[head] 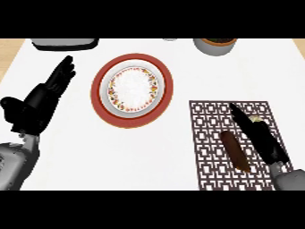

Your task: Pick the sweet potato from the placemat and place it in the plate

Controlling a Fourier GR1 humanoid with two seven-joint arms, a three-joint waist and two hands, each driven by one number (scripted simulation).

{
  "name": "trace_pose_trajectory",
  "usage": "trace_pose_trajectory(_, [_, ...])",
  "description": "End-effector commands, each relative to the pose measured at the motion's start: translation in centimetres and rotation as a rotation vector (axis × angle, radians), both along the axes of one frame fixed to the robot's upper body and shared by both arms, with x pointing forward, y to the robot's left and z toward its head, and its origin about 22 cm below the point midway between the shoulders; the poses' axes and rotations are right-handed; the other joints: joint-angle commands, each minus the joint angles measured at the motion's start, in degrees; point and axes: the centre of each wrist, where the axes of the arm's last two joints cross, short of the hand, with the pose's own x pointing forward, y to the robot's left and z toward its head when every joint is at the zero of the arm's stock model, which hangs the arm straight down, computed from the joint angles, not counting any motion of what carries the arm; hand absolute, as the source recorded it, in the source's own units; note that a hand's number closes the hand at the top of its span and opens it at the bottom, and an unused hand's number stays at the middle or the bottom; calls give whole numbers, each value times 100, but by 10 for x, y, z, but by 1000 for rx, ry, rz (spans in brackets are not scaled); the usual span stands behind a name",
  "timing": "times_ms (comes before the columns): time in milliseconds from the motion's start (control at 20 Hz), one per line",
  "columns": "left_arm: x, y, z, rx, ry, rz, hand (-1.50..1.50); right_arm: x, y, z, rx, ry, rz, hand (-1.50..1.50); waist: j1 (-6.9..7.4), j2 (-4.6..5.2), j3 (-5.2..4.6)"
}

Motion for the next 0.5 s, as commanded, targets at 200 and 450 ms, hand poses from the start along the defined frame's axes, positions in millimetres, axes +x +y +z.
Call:
trace_pose_trajectory(200, [-27, 29, -53, -34, 66, 126, 0, 10, 113, 14, -32, -292, -8, 150, 195, -44, -149])
trace_pose_trajectory(450, [-46, 30, -82, -83, 146, 164, 0, 11, 86, 16, -333, -707, -197, -150, 63, -86, -149])
